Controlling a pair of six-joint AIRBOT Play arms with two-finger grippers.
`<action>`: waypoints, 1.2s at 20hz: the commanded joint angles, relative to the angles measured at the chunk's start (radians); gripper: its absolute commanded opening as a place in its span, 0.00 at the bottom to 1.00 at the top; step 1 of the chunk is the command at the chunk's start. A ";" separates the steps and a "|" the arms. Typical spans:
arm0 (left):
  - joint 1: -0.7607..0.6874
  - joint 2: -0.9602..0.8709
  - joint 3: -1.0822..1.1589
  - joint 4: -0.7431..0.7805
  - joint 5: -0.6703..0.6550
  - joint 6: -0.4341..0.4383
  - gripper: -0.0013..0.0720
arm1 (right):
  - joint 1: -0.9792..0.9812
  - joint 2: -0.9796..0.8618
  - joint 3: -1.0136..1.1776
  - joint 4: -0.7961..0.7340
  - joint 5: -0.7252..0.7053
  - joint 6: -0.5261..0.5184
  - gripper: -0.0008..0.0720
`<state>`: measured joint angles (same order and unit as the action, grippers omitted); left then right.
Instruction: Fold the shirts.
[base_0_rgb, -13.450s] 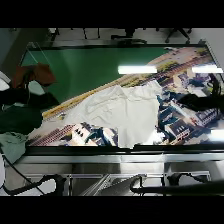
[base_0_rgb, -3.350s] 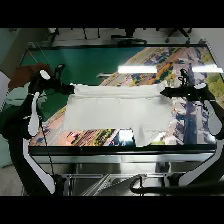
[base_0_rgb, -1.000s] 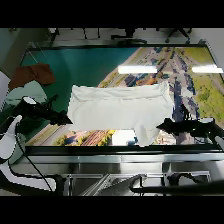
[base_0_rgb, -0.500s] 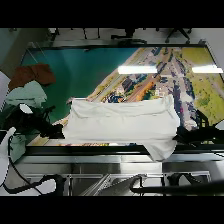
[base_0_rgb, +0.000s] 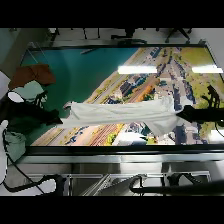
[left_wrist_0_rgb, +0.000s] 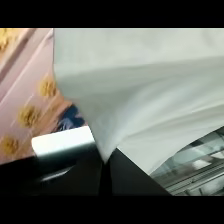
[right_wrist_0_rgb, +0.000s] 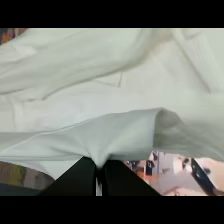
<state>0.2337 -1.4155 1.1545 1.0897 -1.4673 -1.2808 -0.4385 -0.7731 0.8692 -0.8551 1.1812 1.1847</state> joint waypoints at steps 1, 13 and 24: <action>-0.035 -0.145 0.167 -0.096 0.021 -0.004 0.04 | 0.057 -0.195 0.056 0.150 -0.133 -0.151 0.05; -0.146 -0.528 0.497 -0.097 0.076 -0.038 0.08 | 0.135 -0.460 0.186 0.134 -0.440 -0.250 0.52; -0.128 -0.526 0.841 -0.099 -0.169 -0.130 0.89 | -0.029 -0.502 0.291 -0.044 -0.172 -0.160 0.97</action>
<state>0.1047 -1.9408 1.9182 0.9928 -1.5692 -1.3777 -0.4236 -1.2469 1.1530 -0.8845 0.9184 1.0138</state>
